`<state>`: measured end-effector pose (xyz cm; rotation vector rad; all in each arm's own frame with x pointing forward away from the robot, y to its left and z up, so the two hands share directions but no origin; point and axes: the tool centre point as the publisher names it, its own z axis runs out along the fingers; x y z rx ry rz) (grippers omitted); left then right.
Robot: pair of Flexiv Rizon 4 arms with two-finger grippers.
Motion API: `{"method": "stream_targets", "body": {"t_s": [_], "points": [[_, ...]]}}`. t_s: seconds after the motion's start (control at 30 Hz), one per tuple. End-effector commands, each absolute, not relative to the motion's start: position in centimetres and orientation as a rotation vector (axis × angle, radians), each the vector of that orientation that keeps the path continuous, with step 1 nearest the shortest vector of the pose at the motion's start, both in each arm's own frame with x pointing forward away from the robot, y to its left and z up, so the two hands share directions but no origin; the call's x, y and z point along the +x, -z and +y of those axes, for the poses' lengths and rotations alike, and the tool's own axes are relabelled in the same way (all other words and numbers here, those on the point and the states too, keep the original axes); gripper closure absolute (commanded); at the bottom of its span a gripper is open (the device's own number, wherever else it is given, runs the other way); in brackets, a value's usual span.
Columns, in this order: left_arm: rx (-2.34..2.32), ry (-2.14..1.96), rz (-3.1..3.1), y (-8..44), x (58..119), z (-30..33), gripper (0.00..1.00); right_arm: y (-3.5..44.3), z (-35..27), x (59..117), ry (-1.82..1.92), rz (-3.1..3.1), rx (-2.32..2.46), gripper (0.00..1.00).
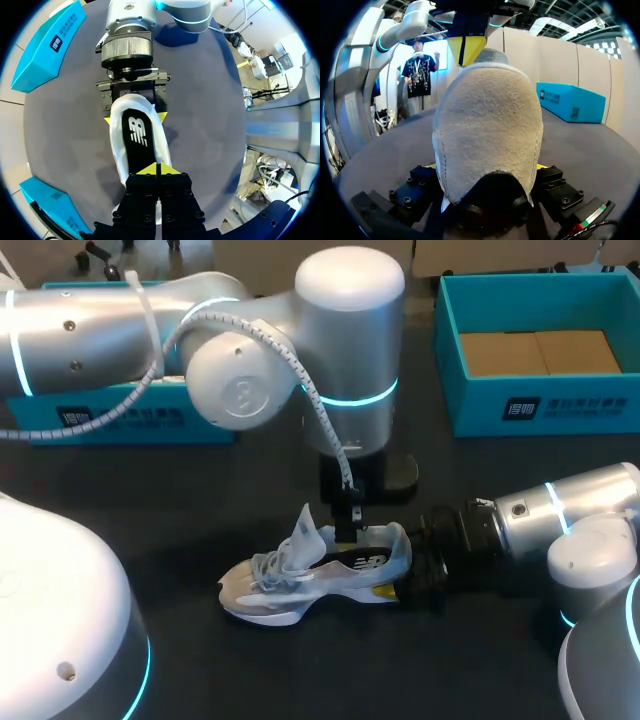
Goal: Take the shoe out of the shoebox, open the shoe tongue, remove and reinsert the insole, then place the shoe into the shoebox
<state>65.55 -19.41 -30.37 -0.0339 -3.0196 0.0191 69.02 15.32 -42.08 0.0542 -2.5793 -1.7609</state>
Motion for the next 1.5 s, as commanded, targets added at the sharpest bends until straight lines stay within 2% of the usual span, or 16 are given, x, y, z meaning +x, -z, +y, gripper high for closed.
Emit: {"method": "stream_targets", "body": {"t_s": [0.03, 0.2, 0.5, 1.5], "points": [[-0.034, -0.014, -3.020, 30.3, 65.6, -19.5, 1.00, 42.1, 15.5, 69.1, 1.757, -2.582, 0.052, 1.00], [-0.034, -0.014, -3.020, 30.3, 65.6, -19.5, 1.00, 42.1, 15.5, 69.1, 1.757, -2.582, 0.052, 1.00], [0.037, 0.003, -2.968, 33.4, 67.5, -22.2, 1.00, 42.1, 15.5, 69.1, 1.757, -2.582, 0.052, 1.00], [-0.001, 0.040, -2.956, 35.7, 65.6, -19.5, 1.00, 42.1, 15.5, 69.1, 1.757, -2.582, 0.052, 1.00]]}}
